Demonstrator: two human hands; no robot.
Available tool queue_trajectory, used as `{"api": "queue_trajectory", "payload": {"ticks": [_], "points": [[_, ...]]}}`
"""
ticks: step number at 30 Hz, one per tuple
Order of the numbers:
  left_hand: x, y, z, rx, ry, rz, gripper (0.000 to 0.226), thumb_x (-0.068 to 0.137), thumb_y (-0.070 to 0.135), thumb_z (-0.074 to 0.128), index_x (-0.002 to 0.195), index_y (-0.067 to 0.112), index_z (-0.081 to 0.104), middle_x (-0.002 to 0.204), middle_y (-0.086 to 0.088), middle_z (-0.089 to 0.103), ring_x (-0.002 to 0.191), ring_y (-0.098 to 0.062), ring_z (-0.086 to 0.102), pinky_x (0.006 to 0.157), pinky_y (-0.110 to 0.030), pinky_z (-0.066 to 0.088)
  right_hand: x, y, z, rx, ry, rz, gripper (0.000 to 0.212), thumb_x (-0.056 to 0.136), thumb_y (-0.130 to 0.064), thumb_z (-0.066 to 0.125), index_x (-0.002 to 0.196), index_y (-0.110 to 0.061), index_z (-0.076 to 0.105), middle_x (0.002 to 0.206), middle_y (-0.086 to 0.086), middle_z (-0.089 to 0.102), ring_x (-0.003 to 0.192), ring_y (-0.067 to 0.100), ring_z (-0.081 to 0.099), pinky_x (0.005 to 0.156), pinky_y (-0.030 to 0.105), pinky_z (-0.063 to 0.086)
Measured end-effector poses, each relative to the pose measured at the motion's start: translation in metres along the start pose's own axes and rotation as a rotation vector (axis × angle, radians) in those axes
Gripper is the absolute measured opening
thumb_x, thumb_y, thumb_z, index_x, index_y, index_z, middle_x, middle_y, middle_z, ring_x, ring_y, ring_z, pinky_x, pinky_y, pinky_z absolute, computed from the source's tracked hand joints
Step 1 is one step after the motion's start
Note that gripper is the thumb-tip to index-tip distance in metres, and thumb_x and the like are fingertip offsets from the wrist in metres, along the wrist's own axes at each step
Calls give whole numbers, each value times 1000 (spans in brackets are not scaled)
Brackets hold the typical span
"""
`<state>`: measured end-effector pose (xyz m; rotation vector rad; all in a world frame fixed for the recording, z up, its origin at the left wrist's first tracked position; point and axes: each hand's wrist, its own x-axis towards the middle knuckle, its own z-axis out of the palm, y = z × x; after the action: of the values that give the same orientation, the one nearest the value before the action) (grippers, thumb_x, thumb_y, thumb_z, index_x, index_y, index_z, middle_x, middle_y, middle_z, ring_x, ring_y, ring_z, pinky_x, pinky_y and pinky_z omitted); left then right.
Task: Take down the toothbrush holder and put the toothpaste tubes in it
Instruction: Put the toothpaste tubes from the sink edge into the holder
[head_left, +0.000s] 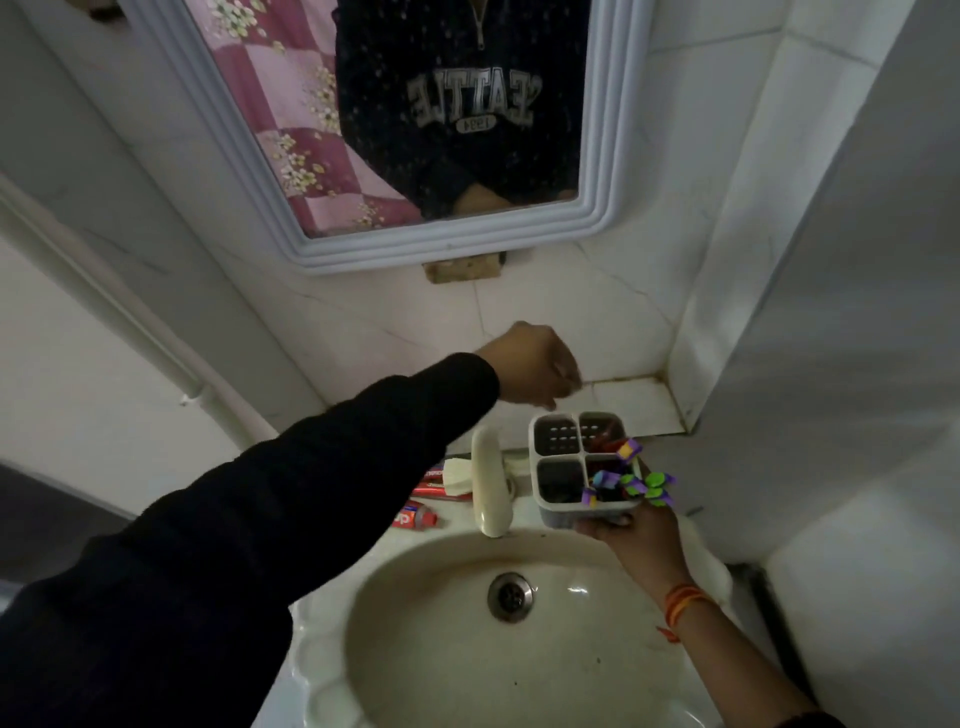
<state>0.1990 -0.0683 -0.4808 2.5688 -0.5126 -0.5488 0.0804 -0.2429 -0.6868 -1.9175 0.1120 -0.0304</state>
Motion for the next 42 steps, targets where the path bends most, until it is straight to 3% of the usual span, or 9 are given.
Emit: {"api": "queue_trajectory", "payload": {"ticks": [6, 10, 12, 17, 24, 27, 33, 38, 42], "points": [[-4, -118, -5, 255, -3, -346, 27, 82, 7, 72, 106, 17, 80, 110, -3, 77, 101, -18, 71, 94, -28, 55, 2, 9, 2, 36, -14, 29, 61, 55, -6, 95, 111, -11, 71, 87, -30, 73, 92, -11, 66, 83, 8, 50], [-14, -187, 20, 380, -90, -477, 43, 82, 8, 74, 124, 15, 69, 132, -9, 64, 116, -26, 64, 101, -36, 53, 2, 15, 0, 138, -70, 88, 74, 41, -48, 97, 107, -28, 72, 97, -7, 78, 103, 16, 71, 96, 49, 55], [-17, -203, 30, 472, -128, -467, 51, 83, 14, 73, 132, 17, 64, 136, -9, 60, 122, -29, 60, 102, -36, 50, 3, 21, 2, 210, -72, 132, 80, 32, -69, 90, 103, -38, 72, 100, -5, 79, 105, 21, 71, 96, 54, 55], [-17, -211, 41, 588, -157, -417, 51, 84, 23, 73, 133, 19, 57, 130, -9, 57, 118, -31, 60, 98, -42, 51, 5, 19, 4, 280, -69, 147, 83, 30, -70, 90, 105, -39, 71, 101, 1, 78, 105, 28, 71, 94, 60, 54], [-31, -165, 15, 612, -98, -353, 60, 76, 47, 79, 128, 25, 61, 123, -4, 58, 101, -26, 65, 79, -34, 50, 1, 7, -2, 143, -142, 175, 56, 48, -57, 91, 89, -23, 73, 93, 5, 76, 93, 20, 71, 93, 54, 56], [-33, -122, -10, 471, -38, -363, 52, 65, 48, 87, 111, 26, 73, 107, 3, 71, 90, -18, 66, 75, -31, 52, 3, 13, -1, 173, -82, 162, 64, 43, -44, 92, 103, -32, 72, 104, -3, 78, 107, 20, 70, 97, 54, 54], [-43, -50, -35, 429, 146, -193, 52, 76, 28, 84, 125, 28, 65, 119, 0, 67, 104, -22, 64, 88, -36, 53, 2, 9, -1, 171, -62, 120, 62, 48, -27, 92, 106, -31, 70, 104, -6, 78, 106, 16, 71, 97, 54, 55], [-52, 1, -46, 425, 277, -4, 46, 86, 20, 73, 130, 23, 58, 118, -4, 69, 98, -21, 64, 77, -31, 50, -2, -2, -2, 81, -57, 54, 58, 61, -2, 91, 108, -28, 69, 104, -10, 73, 96, -13, 64, 96, 29, 54], [-53, 24, -27, 424, 266, 75, 39, 84, 22, 75, 121, 24, 66, 112, -4, 71, 95, -21, 65, 73, -29, 47, 0, -2, -2, 11, -33, 19, 63, 59, -1, 92, 117, -5, 68, 107, 2, 72, 99, 2, 64, 78, -4, 43]]}}
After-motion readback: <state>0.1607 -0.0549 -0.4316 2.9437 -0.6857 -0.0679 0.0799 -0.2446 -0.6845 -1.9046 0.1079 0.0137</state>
